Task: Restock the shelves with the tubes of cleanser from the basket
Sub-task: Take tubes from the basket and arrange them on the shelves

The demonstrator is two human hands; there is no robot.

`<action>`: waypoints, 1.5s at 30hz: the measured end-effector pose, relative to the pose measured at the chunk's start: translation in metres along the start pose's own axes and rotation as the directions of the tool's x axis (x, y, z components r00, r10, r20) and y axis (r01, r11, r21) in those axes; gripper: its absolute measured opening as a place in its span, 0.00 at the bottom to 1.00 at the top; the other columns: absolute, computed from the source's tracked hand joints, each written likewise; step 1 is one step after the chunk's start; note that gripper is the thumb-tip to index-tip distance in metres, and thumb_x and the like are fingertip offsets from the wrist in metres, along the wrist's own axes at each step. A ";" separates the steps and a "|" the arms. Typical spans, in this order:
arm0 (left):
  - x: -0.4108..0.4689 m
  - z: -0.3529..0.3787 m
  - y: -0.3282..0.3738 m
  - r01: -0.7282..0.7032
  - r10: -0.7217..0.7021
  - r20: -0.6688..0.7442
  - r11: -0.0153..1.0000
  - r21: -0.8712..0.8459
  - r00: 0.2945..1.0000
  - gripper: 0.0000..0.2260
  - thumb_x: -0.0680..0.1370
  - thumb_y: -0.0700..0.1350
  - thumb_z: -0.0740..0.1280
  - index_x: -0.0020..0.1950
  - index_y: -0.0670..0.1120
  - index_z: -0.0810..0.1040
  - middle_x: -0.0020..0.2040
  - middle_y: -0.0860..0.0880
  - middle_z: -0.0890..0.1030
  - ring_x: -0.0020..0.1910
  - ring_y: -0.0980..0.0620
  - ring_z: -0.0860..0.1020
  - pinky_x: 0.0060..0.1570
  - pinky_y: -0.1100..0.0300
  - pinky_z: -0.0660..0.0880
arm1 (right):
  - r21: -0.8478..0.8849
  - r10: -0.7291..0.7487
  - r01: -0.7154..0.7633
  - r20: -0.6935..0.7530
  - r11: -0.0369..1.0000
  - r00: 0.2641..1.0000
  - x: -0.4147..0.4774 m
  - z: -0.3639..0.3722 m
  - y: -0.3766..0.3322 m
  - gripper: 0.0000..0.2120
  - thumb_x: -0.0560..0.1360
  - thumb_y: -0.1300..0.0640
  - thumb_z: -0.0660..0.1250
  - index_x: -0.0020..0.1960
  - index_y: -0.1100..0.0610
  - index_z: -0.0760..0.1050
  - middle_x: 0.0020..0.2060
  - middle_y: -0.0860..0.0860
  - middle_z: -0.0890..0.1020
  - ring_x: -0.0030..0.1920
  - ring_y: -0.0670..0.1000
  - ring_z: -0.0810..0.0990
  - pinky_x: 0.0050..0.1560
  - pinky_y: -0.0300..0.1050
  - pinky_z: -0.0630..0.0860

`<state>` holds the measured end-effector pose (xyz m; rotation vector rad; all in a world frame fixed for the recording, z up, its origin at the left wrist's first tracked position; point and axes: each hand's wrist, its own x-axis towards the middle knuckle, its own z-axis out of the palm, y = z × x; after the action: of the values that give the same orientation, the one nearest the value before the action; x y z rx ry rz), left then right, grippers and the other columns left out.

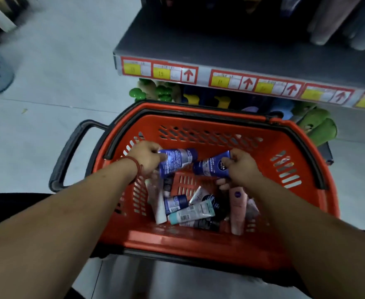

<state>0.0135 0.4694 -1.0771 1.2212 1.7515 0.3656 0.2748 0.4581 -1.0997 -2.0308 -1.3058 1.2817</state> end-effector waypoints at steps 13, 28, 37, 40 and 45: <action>-0.086 -0.116 0.136 -0.321 0.331 -0.060 0.832 -0.452 0.942 0.08 0.82 0.47 0.65 0.46 0.44 0.76 0.49 0.41 0.77 0.48 0.42 0.81 0.43 0.36 0.82 | 0.258 -0.278 0.302 -0.126 0.918 0.952 -0.060 -0.128 -0.146 0.06 0.77 0.66 0.69 0.43 0.60 0.76 0.26 0.53 0.79 0.22 0.47 0.73 0.21 0.34 0.68; -0.063 -0.082 0.140 0.344 -0.212 0.271 0.560 -0.754 0.939 0.18 0.79 0.54 0.68 0.61 0.44 0.71 0.29 0.42 0.79 0.21 0.49 0.79 0.21 0.59 0.78 | 0.687 -0.232 0.275 -0.157 0.672 0.960 -0.041 -0.133 -0.159 0.09 0.78 0.63 0.69 0.39 0.62 0.76 0.28 0.57 0.71 0.28 0.50 0.64 0.19 0.36 0.64; -0.055 -0.079 0.144 0.440 -0.106 0.512 0.676 -0.591 0.852 0.37 0.65 0.52 0.80 0.68 0.46 0.68 0.36 0.42 0.77 0.27 0.46 0.79 0.28 0.54 0.81 | 0.696 -0.211 0.256 -0.152 0.671 0.966 -0.030 -0.127 -0.157 0.10 0.78 0.64 0.69 0.38 0.63 0.76 0.29 0.58 0.74 0.24 0.48 0.66 0.21 0.36 0.60; -0.062 -0.077 0.147 0.500 -0.112 0.538 0.561 -0.660 0.835 0.25 0.69 0.48 0.71 0.62 0.43 0.67 0.39 0.42 0.73 0.27 0.48 0.76 0.26 0.57 0.79 | 0.685 -0.205 0.251 -0.150 0.684 0.967 -0.030 -0.127 -0.155 0.10 0.78 0.64 0.69 0.38 0.63 0.75 0.31 0.58 0.74 0.23 0.47 0.65 0.21 0.36 0.61; -0.059 -0.075 0.142 0.516 -0.130 0.512 0.411 -0.752 0.849 0.26 0.75 0.48 0.64 0.70 0.39 0.63 0.50 0.33 0.77 0.35 0.40 0.81 0.34 0.50 0.82 | 0.689 -0.198 0.252 -0.158 0.680 0.967 -0.032 -0.126 -0.154 0.08 0.77 0.64 0.69 0.40 0.64 0.76 0.30 0.58 0.75 0.24 0.47 0.66 0.22 0.37 0.61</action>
<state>0.0374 0.5035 -0.9116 0.1244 1.1107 0.6337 0.3028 0.5214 -0.9105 -1.3045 -0.7998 1.3052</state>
